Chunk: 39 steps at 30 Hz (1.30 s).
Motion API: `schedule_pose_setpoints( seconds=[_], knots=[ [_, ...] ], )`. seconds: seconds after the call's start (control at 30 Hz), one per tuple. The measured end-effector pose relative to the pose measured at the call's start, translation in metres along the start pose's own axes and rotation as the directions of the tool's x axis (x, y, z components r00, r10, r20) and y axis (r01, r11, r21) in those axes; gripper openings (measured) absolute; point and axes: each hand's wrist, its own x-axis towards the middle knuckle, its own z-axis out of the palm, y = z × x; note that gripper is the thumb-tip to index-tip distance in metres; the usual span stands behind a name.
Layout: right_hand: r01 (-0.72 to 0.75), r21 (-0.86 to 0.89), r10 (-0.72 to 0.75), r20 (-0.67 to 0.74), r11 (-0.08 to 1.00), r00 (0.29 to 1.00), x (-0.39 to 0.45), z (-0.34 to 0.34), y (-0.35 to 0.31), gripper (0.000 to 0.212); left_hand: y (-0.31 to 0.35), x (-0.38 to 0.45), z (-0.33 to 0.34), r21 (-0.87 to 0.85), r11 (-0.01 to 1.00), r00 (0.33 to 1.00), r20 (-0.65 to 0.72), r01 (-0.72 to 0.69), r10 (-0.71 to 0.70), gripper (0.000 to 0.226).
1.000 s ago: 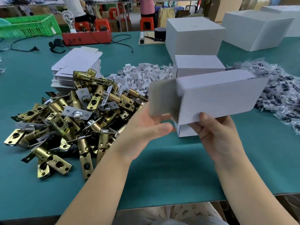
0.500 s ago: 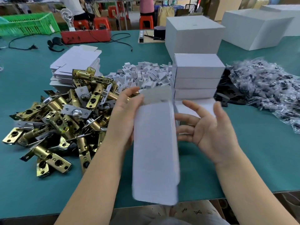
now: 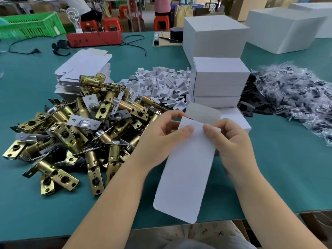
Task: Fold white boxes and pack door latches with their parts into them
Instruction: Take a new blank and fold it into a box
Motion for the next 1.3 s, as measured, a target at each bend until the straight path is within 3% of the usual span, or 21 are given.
schedule_pose_setpoints(
  seconds=[0.17, 0.23, 0.3, 0.43, 0.53, 0.73, 0.87, 0.97, 1.07, 1.17, 1.3],
  knots=[
    [0.047, 0.010, -0.048, 0.066, 0.999, 0.997, -0.001, 0.003, 0.001, 0.012, -0.005, 0.000, 0.001, -0.023, 1.000, 0.999, -0.052, 0.003, -0.004, 0.006],
    [0.046, 0.076, -0.051, 0.067, 0.996, 0.996, 0.000, 0.001, 0.002, 0.046, -0.005, 0.000, 0.002, 0.008, 1.000, 0.999, -0.052, 0.000, 0.000, 0.008],
    [0.013, 0.122, -0.023, 0.082, 0.992, 0.996, 0.001, 0.000, 0.000, 0.063, -0.004, 0.000, 0.003, 0.038, 0.999, 0.998, -0.054, -0.012, 0.014, 0.010],
    [-0.026, 0.176, 0.009, 0.094, 0.984, 0.996, 0.002, 0.001, -0.002, 0.047, -0.003, -0.002, 0.004, 0.115, 0.992, 0.997, -0.055, -0.055, 0.062, 0.015],
    [-0.051, 0.170, 0.037, 0.085, 0.984, 0.996, 0.002, 0.001, -0.001, 0.047, -0.004, -0.002, 0.006, 0.130, 0.991, 0.998, -0.063, -0.016, 0.024, 0.010],
    [-0.037, 0.137, 0.026, 0.080, 0.990, 0.996, 0.004, -0.001, 0.003, 0.029, -0.001, -0.003, 0.005, 0.151, 0.988, 0.998, -0.041, -0.032, 0.039, 0.029],
    [0.073, 0.143, -0.066, -0.050, 0.987, 0.997, 0.005, -0.001, 0.001, 0.022, 0.002, 0.000, 0.003, -0.071, 0.996, 0.998, 0.014, 0.060, -0.059, 0.057],
    [0.140, 0.171, -0.103, -0.208, 0.975, 0.973, 0.007, -0.006, 0.002, 0.016, 0.011, -0.003, -0.010, 0.046, 0.978, 0.946, 0.251, 0.202, -0.207, 0.056],
    [0.254, 0.112, -0.197, -0.368, 0.961, 0.909, 0.007, -0.008, 0.002, 0.013, 0.009, -0.007, -0.020, -0.073, 0.970, 0.880, 0.441, 0.233, -0.178, 0.075],
    [0.302, 0.049, -0.252, -0.433, 0.952, 0.865, 0.008, -0.010, 0.004, 0.015, 0.006, -0.005, -0.023, -0.235, 0.951, 0.918, 0.384, 0.203, -0.101, 0.088],
    [0.258, 0.059, -0.234, -0.266, 0.964, 0.935, 0.009, -0.011, 0.007, 0.020, 0.008, -0.002, -0.030, -0.405, 0.886, 0.965, 0.220, 0.225, -0.145, 0.053]
  ],
)
